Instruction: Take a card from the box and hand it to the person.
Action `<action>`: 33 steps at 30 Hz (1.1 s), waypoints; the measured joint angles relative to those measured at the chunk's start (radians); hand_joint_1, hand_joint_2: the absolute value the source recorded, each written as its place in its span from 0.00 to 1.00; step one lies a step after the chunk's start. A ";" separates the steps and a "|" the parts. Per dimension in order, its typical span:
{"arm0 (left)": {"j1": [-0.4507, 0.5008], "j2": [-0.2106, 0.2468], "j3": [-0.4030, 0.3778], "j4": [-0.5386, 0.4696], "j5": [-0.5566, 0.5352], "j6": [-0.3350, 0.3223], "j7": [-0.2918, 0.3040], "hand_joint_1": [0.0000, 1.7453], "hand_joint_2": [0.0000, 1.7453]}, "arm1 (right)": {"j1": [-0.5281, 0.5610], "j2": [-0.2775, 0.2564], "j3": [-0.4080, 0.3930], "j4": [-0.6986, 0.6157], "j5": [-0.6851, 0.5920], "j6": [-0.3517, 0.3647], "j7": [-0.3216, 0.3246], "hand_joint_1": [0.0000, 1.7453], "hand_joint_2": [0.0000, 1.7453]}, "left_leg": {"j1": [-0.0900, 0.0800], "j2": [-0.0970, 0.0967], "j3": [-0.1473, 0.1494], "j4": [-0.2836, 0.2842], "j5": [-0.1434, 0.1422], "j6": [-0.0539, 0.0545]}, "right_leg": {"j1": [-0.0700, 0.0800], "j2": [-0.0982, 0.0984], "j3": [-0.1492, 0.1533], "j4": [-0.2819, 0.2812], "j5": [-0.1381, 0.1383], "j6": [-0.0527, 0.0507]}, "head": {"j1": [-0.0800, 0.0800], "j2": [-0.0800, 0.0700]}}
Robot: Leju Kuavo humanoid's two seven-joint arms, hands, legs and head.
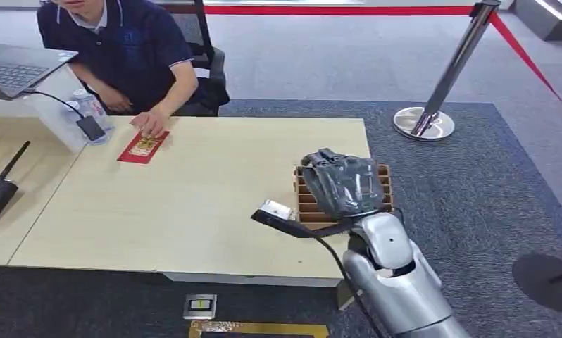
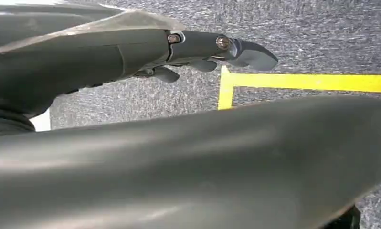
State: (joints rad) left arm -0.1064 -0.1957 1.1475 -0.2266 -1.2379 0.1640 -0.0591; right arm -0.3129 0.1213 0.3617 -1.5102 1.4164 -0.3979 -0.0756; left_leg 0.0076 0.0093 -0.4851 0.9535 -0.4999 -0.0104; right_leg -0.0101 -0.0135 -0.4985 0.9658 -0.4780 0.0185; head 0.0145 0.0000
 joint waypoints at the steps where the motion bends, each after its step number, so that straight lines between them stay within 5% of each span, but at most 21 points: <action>1: 0.000 -0.001 0.000 0.000 -0.005 -0.001 0.000 0.00 0.00 | -0.023 0.002 0.016 0.013 -0.013 -0.011 -0.010 1.00 1.00 | 0.000 0.000 0.000 0.000 0.000 0.000 | 0.000 0.000 0.000 0.000 0.000 0.000 | 0.000 0.000; 7: -0.005 -0.006 -0.002 0.001 -0.019 -0.007 0.000 0.00 0.00 | -0.179 0.049 0.089 0.163 -0.063 -0.100 -0.063 1.00 1.00 | 0.000 0.000 -0.001 0.000 0.003 0.000 | 0.000 0.000 -0.001 0.001 0.002 0.000 | 0.000 0.000; 17: -0.005 -0.012 -0.002 0.002 -0.027 -0.007 0.013 0.00 0.00 | -0.387 0.156 0.145 0.418 -0.084 -0.094 -0.072 1.00 1.00 | 0.000 0.000 -0.002 0.000 0.004 -0.001 | 0.000 0.000 -0.002 0.001 0.002 0.000 | 0.000 0.000; 33: -0.005 -0.014 -0.002 0.008 -0.021 -0.006 0.022 0.00 0.00 | -0.495 0.243 0.212 0.689 -0.146 -0.094 -0.088 1.00 1.00 | 0.000 0.000 -0.003 0.000 0.004 -0.001 | 0.000 0.000 -0.003 0.001 0.003 0.000 | 0.000 0.000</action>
State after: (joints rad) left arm -0.1112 -0.2098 1.1456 -0.2182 -1.2592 0.1575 -0.0370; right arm -0.8078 0.3643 0.5738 -0.8209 1.2707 -0.4921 -0.1636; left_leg 0.0080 0.0092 -0.4882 0.9535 -0.4959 -0.0112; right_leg -0.0096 -0.0135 -0.5020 0.9667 -0.4750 0.0182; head 0.0145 0.0000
